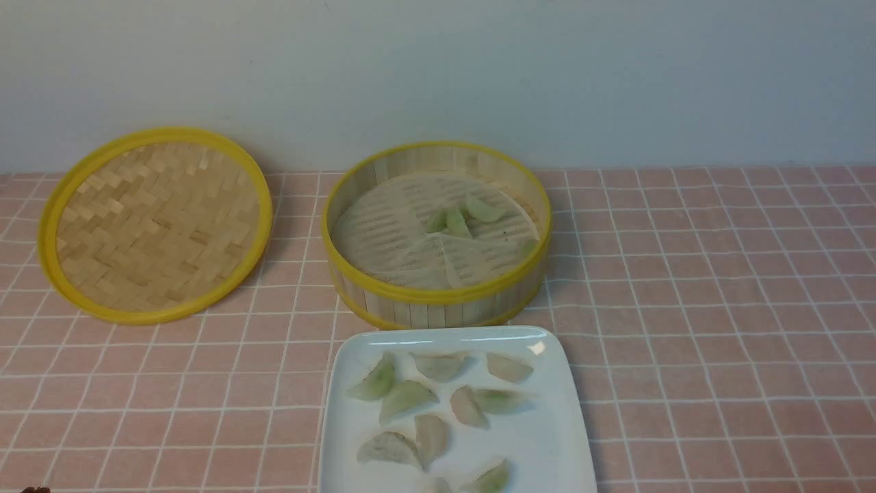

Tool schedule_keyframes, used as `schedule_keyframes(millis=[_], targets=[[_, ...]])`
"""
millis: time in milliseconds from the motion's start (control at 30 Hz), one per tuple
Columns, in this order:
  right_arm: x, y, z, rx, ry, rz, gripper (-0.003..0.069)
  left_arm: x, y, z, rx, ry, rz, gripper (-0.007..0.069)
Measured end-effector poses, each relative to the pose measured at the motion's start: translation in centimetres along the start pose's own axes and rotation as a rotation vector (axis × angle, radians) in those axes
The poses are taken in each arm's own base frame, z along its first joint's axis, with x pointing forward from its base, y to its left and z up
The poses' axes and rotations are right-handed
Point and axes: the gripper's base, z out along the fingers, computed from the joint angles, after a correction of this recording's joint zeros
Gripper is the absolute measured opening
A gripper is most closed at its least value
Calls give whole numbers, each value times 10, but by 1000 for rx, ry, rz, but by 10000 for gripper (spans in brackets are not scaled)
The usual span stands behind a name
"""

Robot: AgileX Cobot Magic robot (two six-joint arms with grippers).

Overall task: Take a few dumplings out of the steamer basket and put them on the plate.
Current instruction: Use the right arm to grab a dumpling from inside the steamer

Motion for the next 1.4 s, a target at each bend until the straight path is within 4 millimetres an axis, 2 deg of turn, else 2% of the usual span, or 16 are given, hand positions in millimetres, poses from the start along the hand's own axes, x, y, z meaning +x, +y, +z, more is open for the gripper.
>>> schedule_keyframes(millis=[900,1033,1167,1400], targets=[[-1,0,0,-4,-9,23,-15,0,0,0,0,0,0,-6],[-8,3,0,-49,-102,269,-15,0,0,0,0,0,0,-6],[-25,0,-3,-101,-296,652,-15,0,0,0,0,0,0,-6],[-37,-10,-8,-109,-462,929,-15,0,0,0,0,0,0,-6]])
